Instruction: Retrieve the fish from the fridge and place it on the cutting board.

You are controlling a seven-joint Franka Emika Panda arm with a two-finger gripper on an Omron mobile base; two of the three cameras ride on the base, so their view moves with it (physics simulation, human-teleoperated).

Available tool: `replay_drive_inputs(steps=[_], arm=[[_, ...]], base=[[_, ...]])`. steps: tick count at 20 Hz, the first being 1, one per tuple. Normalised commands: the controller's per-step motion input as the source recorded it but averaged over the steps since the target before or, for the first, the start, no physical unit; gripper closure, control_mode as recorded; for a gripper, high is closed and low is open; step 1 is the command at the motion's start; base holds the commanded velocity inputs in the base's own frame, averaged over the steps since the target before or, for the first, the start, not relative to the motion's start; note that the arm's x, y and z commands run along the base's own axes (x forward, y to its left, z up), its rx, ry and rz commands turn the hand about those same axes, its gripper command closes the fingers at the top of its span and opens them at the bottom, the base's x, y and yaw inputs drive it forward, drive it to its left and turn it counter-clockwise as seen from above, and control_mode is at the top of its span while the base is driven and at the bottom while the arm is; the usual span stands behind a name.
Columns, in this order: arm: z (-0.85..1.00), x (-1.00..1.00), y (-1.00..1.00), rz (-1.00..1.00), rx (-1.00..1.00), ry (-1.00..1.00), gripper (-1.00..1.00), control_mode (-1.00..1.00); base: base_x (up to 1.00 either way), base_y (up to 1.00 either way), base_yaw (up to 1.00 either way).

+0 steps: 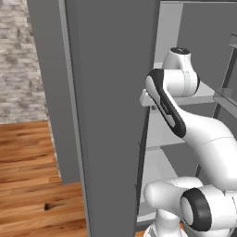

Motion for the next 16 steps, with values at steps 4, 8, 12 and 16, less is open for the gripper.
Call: replay_drive_inputs(steps=[4,8,12,16], arm=[[-0.01,0.00,-0.07,-0.04,0.00,0.00,-1.00,-1.00],[0.00,-0.04,-0.21,-0.11,0.00,-0.01,-1.00,-1.00],[0.01,-0.01,-0.32,-0.11,0.03,-0.07,-1.00,-1.00],[0.00,0.00,-0.30,-0.12,0.06,-0.14,-1.00,-1.00]], base=[[0.00,0.00,0.00],[0.00,0.00,0.00],[0.00,0.00,0.00],[0.00,0.00,0.00]])
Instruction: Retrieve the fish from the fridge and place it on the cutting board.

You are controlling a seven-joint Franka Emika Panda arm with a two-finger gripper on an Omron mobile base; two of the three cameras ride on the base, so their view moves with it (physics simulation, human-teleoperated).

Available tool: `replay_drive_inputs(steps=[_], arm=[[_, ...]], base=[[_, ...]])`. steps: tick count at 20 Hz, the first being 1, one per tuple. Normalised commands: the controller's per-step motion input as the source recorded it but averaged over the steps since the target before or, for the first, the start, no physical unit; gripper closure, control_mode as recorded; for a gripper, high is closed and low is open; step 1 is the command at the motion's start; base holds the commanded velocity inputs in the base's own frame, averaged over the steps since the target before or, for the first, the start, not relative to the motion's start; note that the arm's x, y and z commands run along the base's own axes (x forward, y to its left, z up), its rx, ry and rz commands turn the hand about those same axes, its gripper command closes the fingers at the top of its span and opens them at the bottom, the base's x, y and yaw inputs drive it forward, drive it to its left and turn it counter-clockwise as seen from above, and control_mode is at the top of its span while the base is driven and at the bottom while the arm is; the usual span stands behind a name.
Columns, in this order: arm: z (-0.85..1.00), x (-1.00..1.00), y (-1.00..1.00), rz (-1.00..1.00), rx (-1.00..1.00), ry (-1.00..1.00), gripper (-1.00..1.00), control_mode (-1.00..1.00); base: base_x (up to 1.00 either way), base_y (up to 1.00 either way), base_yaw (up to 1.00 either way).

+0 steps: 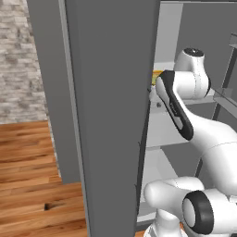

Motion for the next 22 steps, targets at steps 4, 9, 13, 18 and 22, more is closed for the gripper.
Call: replay_drive_inputs(steps=[4,9,13,18,22], arm=[[0.01,0.00,-0.55,-0.12,0.10,-0.09,-1.00,-1.00],[0.05,0.00,-0.42,-0.13,0.11,-0.04,-1.00,-1.00],[0.15,0.00,-0.07,-0.07,0.07,0.02,-1.00,-1.00],[0.20,0.22,-0.04,-0.10,0.03,0.00,-1.00,-1.00],[0.08,0.24,-0.02,-0.07,0.00,-0.01,-1.00,-1.00]], base=[[0.00,0.00,0.00],[0.00,0.00,0.00],[0.00,0.00,0.00],[0.00,0.00,0.00],[0.00,0.00,0.00]])
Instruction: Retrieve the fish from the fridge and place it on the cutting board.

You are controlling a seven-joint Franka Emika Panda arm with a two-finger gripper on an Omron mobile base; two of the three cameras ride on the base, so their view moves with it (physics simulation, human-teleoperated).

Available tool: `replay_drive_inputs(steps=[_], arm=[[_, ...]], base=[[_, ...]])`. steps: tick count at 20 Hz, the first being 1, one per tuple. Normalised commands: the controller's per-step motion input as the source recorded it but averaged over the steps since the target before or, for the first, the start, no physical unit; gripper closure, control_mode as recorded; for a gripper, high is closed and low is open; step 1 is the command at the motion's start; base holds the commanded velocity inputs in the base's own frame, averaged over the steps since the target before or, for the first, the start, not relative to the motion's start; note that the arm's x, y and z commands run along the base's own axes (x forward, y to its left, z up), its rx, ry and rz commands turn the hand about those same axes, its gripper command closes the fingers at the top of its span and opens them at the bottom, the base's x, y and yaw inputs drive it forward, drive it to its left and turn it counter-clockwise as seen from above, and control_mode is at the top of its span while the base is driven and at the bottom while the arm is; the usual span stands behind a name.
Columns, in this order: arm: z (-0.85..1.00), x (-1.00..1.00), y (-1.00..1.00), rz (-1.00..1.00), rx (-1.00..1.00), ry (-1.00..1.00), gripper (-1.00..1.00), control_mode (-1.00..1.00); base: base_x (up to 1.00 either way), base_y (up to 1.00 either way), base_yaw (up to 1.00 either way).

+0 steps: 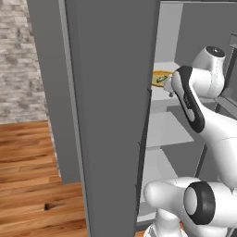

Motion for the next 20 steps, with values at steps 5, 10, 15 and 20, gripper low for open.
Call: replay_drive_inputs(steps=[5,10,15,20], arm=[[0.00,0.31,-0.10,-0.08,0.00,-0.01,-1.00,-1.00],[-0.04,0.11,-0.33,-0.01,0.00,0.00,-1.00,-1.00],[0.00,0.00,-0.33,0.00,0.04,-0.02,-1.00,-1.00],[0.00,0.11,-0.11,0.00,0.00,0.00,-1.00,-1.00]], base=[[0.00,0.00,0.00],[0.00,0.00,0.00],[0.00,0.00,0.00],[0.00,0.00,0.00]])
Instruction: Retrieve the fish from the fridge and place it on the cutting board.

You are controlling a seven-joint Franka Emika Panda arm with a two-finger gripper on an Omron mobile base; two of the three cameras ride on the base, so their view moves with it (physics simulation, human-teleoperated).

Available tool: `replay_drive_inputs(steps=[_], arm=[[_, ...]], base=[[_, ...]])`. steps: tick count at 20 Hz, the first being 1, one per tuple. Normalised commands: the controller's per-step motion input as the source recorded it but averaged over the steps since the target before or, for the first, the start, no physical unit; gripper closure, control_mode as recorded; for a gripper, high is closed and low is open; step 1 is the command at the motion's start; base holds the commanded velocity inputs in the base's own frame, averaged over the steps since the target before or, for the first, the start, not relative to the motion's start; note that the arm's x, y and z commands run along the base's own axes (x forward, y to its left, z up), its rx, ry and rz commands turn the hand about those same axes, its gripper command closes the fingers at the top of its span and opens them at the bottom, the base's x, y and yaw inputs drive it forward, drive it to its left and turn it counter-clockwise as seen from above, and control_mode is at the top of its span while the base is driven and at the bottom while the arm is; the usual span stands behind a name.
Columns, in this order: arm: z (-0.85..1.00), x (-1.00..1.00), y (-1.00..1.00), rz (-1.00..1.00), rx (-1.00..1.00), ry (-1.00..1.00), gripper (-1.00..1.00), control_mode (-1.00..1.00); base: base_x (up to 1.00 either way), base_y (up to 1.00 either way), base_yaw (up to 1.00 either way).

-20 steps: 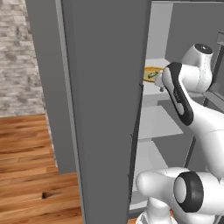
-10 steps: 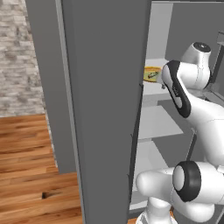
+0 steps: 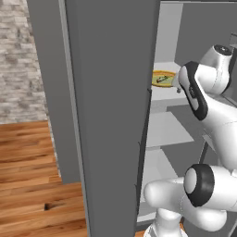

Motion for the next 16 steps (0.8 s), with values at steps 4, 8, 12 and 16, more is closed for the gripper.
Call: replay_drive_inputs(steps=[4,8,12,16], arm=[[0.01,0.36,-0.02,0.00,0.00,-0.01,-1.00,-1.00],[0.01,0.46,-0.04,0.00,0.00,0.00,-1.00,-1.00],[0.26,0.37,-0.01,0.00,0.00,0.00,-1.00,-1.00],[0.33,0.03,0.00,0.00,0.00,0.00,-1.00,-1.00]], base=[[0.00,0.00,0.00],[0.00,0.00,0.00],[0.00,0.00,0.00],[0.00,0.00,0.00]])
